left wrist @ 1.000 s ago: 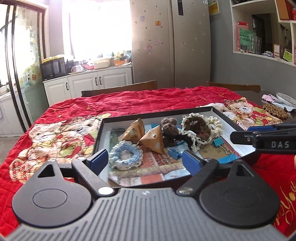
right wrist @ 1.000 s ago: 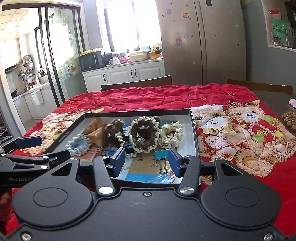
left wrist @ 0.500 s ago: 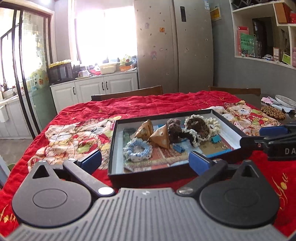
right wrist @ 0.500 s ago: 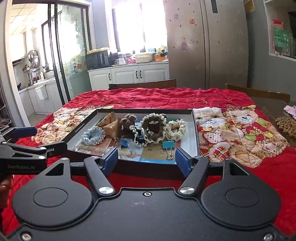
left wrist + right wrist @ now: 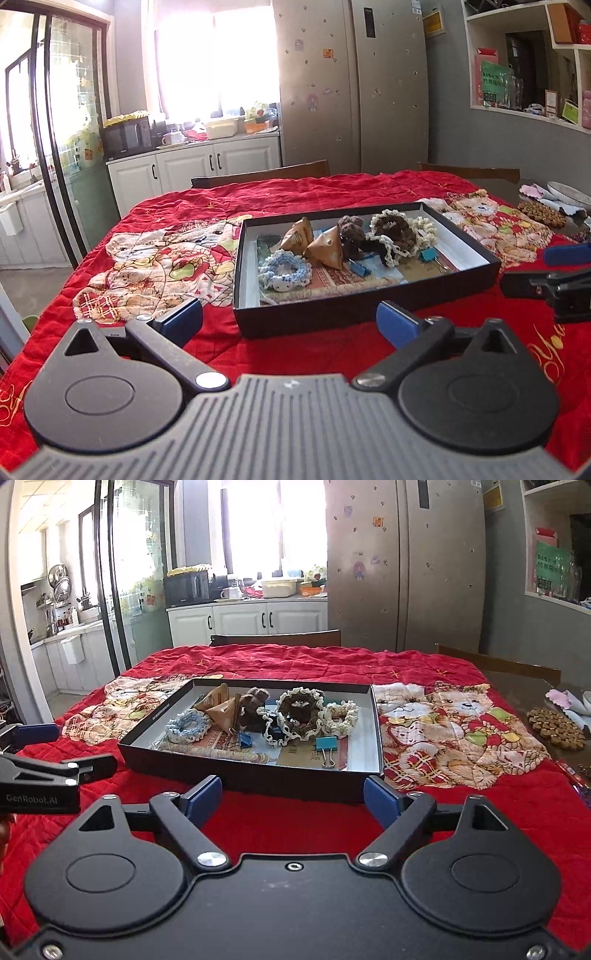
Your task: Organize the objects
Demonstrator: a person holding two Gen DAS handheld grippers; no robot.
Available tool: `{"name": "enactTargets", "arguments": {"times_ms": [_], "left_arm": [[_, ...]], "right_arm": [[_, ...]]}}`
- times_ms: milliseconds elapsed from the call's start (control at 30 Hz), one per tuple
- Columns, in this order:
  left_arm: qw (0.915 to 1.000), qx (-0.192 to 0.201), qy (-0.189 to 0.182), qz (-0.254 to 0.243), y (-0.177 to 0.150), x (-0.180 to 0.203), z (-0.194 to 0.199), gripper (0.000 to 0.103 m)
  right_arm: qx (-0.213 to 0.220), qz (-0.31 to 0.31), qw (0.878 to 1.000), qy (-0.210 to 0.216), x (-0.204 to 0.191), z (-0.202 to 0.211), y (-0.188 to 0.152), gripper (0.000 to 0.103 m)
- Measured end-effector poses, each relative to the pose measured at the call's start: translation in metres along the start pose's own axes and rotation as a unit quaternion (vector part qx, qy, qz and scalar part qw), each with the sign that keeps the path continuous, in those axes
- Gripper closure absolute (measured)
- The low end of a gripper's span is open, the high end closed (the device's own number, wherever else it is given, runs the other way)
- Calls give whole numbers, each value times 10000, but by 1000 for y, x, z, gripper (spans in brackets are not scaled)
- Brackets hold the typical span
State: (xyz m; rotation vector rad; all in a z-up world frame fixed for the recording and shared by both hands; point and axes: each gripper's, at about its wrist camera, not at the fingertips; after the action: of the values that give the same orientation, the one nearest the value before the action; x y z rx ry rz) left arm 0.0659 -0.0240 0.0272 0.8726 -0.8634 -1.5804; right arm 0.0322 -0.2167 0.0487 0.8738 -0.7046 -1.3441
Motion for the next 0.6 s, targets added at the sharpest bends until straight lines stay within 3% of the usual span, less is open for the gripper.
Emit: {"name": "enactTargets", "arguments": {"times_ms": [600], "left_arm": [[9997, -140, 18, 182, -17, 4, 17, 0]], "right_arm": [[-173, -142, 9996, -143, -5, 11, -19, 10]]}}
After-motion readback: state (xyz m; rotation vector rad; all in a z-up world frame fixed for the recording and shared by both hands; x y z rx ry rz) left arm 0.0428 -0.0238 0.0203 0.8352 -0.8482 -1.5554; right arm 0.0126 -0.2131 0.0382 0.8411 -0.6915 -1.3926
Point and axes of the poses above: each gripper's, at about its wrist camera, not at the fingertips, and z roughly against the way its jaws point, x to its right, y to its top, and after that the axes turned 1 degree about -z, right-handed
